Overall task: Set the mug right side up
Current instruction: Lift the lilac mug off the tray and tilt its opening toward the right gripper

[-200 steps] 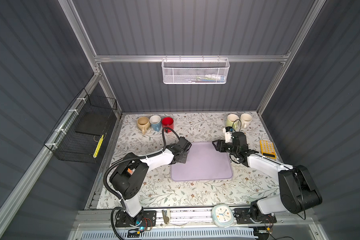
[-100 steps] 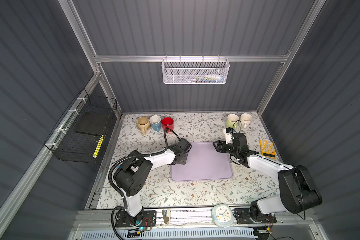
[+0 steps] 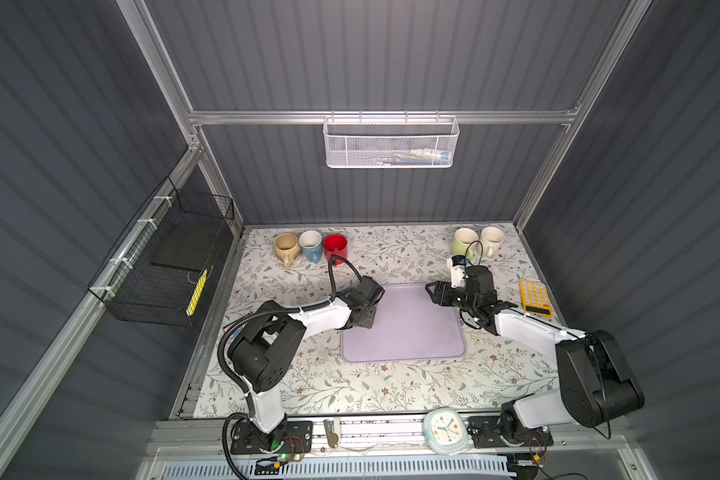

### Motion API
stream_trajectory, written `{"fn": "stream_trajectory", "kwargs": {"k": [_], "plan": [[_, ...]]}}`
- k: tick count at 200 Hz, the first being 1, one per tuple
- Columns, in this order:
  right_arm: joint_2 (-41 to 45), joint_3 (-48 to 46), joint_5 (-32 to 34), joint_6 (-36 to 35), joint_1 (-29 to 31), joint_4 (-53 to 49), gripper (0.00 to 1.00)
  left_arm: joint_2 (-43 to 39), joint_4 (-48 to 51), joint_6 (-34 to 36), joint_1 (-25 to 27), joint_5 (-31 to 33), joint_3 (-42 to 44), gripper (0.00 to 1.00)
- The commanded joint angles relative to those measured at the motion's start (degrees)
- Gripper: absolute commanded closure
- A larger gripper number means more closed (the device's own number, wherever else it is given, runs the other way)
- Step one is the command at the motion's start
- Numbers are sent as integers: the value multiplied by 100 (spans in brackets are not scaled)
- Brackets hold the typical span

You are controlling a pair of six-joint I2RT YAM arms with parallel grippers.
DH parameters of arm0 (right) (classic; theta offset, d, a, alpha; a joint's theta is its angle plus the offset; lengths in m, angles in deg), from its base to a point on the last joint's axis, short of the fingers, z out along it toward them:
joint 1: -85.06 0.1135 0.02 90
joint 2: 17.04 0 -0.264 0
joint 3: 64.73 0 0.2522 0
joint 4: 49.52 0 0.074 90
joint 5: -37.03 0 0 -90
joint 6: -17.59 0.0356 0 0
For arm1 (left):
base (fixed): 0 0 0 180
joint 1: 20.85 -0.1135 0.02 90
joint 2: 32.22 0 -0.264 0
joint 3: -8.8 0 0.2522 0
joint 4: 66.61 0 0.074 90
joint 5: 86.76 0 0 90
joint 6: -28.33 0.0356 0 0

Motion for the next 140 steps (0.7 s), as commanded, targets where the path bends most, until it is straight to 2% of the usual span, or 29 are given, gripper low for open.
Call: {"fn": "stream_trajectory", "kwargs": {"k": [1,62,140], "plan": [[22,-63,11,17,-34,116,40,-3,-38,75,-35,57,-51,83],[-5,-66,2,27,-32,140,40,-127,-82,140,-50,-16,-18,91],[21,-81,6,9,-36,116,40,-588,-644,106,-266,-751,376,93]]}}
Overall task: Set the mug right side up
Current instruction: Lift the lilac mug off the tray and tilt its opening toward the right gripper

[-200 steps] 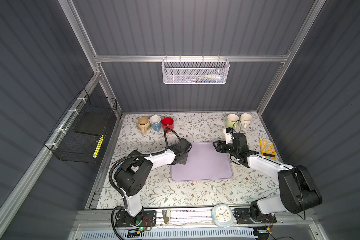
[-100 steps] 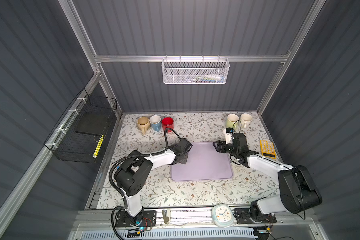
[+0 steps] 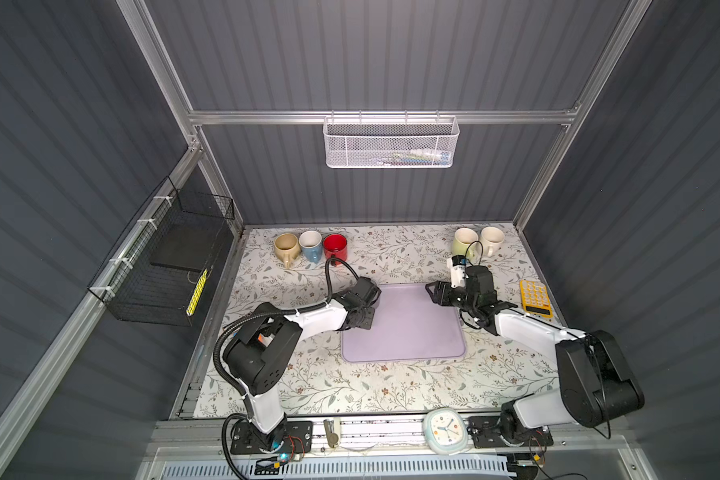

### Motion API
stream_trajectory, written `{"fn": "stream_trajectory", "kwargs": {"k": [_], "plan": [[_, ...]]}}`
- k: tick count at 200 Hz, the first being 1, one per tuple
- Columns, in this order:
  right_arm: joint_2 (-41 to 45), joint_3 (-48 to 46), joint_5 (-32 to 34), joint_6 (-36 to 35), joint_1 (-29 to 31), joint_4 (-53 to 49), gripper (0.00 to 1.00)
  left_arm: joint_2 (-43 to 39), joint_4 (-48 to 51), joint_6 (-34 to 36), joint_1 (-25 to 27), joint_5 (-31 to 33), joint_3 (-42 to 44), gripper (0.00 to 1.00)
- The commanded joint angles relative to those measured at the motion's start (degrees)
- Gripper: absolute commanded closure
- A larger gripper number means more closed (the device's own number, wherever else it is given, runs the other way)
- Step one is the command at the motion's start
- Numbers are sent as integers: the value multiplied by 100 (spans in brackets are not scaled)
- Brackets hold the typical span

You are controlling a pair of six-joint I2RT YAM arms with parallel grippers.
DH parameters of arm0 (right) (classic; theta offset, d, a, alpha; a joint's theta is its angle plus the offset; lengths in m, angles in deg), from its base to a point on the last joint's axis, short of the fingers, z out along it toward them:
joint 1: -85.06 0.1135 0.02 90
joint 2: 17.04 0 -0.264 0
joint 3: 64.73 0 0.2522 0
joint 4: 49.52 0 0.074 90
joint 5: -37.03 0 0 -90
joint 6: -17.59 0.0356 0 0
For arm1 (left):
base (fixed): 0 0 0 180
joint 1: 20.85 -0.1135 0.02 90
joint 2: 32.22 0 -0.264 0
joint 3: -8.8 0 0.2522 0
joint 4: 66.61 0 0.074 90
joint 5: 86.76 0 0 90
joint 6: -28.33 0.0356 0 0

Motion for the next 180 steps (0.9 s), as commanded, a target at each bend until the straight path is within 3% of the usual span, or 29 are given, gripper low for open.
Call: {"fn": "stream_trajectory", "kwargs": {"k": [1,134,180], "plan": [[25,-70,8,10,-34,83,40,-380,-421,55,-111,-336,108,93],[28,-224,-383,129,-207,472,40,-1299,-1507,-48,-770,-2525,657,93],[74,-303,-983,198,-297,690,42,-1558,-2077,-367,-1020,-3538,826,93]]}}
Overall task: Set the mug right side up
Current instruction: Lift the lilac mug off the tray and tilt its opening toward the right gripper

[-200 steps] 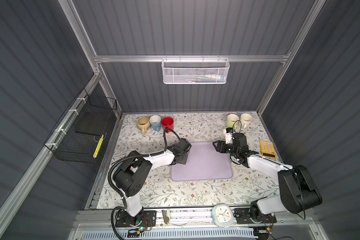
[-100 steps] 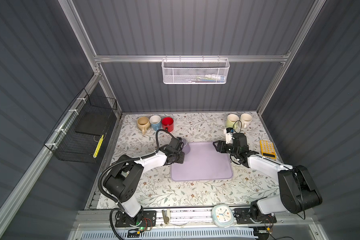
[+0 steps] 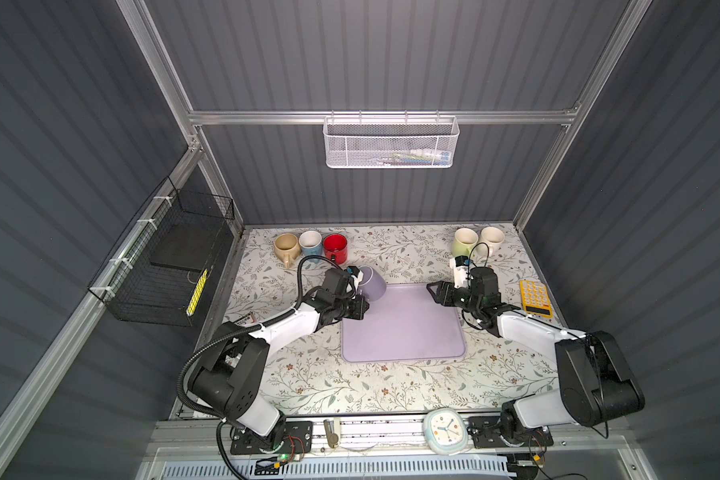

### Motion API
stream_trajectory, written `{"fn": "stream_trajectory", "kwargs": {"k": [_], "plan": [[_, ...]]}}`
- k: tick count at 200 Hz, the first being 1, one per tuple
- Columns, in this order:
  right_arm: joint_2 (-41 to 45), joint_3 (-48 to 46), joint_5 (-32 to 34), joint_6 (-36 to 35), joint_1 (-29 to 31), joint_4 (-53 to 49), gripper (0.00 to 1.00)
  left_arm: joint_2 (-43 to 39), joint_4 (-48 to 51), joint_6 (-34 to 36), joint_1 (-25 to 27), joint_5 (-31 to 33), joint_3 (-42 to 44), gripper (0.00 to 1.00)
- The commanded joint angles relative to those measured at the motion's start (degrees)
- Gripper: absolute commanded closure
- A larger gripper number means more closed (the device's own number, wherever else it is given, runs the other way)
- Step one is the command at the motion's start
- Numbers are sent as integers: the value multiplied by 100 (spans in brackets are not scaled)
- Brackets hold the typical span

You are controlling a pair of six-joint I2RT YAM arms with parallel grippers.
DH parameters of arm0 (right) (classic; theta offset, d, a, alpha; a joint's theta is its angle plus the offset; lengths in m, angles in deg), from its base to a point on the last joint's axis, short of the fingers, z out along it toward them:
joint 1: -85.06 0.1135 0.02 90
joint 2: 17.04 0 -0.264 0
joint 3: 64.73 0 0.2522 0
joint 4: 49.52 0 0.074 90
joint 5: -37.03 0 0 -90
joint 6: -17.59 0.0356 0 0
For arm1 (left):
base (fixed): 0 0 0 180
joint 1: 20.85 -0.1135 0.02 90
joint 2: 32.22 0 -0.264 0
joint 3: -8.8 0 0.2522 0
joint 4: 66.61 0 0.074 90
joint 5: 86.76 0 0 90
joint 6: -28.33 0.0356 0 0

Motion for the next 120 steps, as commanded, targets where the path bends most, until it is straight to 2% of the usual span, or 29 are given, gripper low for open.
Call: {"fn": "stream_trajectory", "kwargs": {"k": [1,44,96,120], "plan": [[72,-95,-417,58,-56,255,42,-325,-850,-213,-137,-872,30,93],[80,-279,-1517,177,-77,984,43,-365,-1807,-908,-517,-1961,238,92],[133,-475,-2432,270,-69,1735,44,-362,-2156,-1160,-550,-2582,196,92],[177,-559,-2589,362,-10,2198,44,-352,-2296,-1253,-549,-2794,170,92]]}}
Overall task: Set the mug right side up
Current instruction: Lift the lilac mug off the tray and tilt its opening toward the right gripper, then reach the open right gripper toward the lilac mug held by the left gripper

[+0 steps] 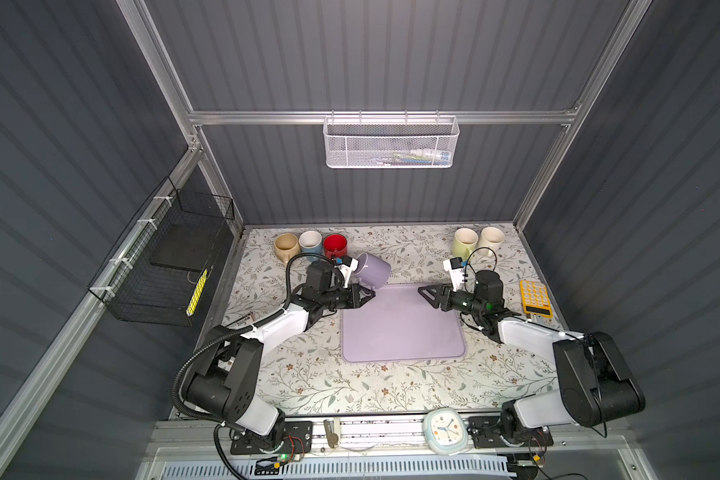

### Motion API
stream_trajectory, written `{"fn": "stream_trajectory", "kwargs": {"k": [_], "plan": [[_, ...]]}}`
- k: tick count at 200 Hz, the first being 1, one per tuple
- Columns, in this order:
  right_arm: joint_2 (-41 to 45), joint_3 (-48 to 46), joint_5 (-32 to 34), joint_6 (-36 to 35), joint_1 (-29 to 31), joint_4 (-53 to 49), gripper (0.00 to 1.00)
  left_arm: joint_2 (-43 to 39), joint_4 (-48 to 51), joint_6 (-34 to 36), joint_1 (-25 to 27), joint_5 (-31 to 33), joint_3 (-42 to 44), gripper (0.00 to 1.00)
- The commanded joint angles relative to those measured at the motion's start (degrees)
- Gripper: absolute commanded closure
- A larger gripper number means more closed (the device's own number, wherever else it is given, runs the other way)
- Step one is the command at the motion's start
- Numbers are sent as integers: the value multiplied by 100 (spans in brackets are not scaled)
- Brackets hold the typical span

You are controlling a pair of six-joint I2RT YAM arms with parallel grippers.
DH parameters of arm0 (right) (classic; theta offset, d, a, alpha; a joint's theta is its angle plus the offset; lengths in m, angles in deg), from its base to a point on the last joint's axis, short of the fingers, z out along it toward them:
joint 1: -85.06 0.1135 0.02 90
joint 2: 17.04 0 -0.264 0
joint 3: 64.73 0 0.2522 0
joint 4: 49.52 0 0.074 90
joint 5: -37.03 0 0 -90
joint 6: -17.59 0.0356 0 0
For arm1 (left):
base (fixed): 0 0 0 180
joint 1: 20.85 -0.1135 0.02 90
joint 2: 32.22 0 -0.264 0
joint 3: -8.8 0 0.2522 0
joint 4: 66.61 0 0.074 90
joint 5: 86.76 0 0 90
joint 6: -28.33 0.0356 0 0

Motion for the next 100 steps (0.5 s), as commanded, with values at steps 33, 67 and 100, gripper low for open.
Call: {"fn": "stream_trajectory", "kwargs": {"k": [33,67,100], "plan": [[50,81,-692,221,247,1096,44,-227,-797,-183,10,-747,-117,92],[-193,332,-736,416,649,1540,44,-249,-905,-277,10,-803,-104,92],[-528,505,-812,737,809,2126,44,-261,-998,-376,18,-868,-86,92]]}}
